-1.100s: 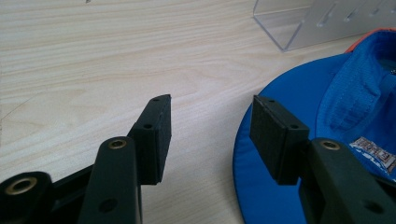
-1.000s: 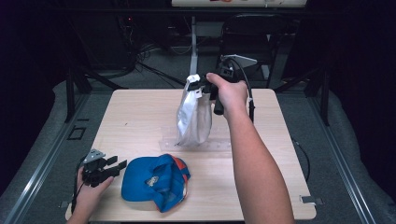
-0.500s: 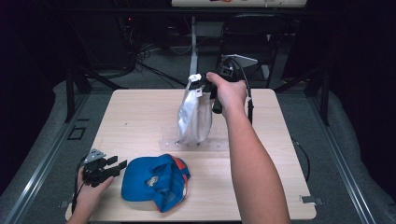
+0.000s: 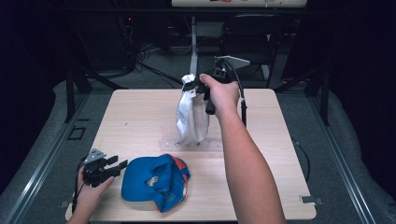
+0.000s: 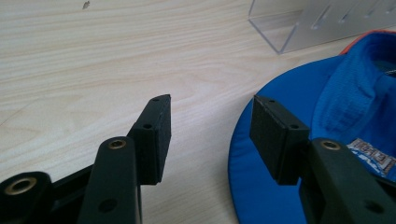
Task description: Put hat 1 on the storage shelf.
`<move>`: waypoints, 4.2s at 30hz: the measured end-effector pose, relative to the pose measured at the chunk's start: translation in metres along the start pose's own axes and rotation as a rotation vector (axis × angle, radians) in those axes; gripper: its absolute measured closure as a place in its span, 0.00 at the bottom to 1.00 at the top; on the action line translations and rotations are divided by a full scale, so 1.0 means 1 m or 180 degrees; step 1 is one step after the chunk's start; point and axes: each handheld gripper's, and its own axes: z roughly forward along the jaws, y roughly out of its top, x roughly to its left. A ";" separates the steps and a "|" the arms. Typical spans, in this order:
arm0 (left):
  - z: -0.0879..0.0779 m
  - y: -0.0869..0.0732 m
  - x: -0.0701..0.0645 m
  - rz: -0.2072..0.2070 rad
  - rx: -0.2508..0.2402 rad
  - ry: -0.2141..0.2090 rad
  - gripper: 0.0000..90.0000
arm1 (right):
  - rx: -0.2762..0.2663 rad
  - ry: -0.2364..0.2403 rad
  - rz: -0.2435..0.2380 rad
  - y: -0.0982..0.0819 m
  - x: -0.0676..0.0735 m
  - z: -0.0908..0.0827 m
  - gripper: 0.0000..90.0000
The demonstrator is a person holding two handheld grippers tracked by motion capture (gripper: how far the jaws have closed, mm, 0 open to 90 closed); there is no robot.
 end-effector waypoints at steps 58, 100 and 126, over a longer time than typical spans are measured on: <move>0.054 0.084 -0.140 0.0970 -0.0252 -0.0203 0.92 | 0.0252 0.0150 -0.0317 -0.014 -0.005 0.018 0.86; 0.061 0.081 -0.115 0.0832 0.0017 -0.0455 0.95 | 0.0256 -0.0201 -0.0189 -0.012 -0.053 0.034 0.83; 0.025 0.052 -0.098 0.0700 -0.0113 -0.0432 0.66 | 0.0108 -0.0026 -0.0655 -0.031 -0.057 -0.034 0.68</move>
